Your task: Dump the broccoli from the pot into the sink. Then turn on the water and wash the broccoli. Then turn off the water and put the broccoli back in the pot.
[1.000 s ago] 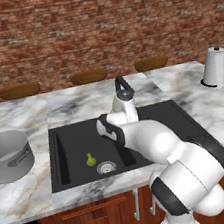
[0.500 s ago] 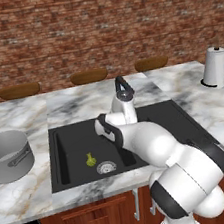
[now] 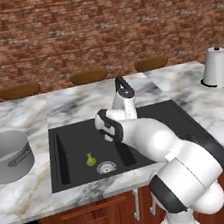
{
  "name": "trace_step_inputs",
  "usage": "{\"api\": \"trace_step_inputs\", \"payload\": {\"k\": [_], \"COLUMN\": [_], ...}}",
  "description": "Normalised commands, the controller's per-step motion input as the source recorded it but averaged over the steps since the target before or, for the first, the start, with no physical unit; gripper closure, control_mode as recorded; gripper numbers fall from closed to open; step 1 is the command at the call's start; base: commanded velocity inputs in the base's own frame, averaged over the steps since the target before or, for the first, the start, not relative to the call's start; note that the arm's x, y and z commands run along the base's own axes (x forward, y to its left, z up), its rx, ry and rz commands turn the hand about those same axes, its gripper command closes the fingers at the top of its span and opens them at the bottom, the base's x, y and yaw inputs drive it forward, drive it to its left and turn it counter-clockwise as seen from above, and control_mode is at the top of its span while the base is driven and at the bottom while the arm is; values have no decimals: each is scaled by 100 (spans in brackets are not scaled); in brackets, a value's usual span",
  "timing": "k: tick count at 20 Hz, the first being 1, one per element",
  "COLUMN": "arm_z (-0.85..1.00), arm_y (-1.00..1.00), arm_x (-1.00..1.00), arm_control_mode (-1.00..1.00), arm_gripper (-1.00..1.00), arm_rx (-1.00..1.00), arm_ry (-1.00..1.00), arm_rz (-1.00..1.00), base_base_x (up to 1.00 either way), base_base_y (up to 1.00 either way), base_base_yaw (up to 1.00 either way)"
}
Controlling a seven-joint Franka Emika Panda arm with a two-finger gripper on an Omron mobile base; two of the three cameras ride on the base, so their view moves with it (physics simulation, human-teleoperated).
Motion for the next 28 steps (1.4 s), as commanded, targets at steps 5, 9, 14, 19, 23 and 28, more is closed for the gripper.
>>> {"api": "trace_step_inputs", "payload": {"k": [5, 9, 14, 19, 23, 28], "arm_z": [14, 12, 12, 26, 63, 82], "arm_y": [54, 52, 49, 43, 33, 27], "arm_x": [4, 6, 6, 20, 18, 19], "arm_control_mode": [-100, -100, -100, -100, -100, -100], "arm_gripper": [-100, -100, -100, -100, -100, -100], "arm_rx": [8, 4, 2, 1, 0, 0], "arm_ry": [15, 9, 5, 3, 17, 33], "arm_rz": [-27, -27, -26, -15, 0, 1], "base_base_x": [0, 0, 0, 0, 0, 0], "base_base_y": [0, 0, 0, 0, 0, 0], "base_base_yaw": [0, 0, 0, 0, 0, 0]}}
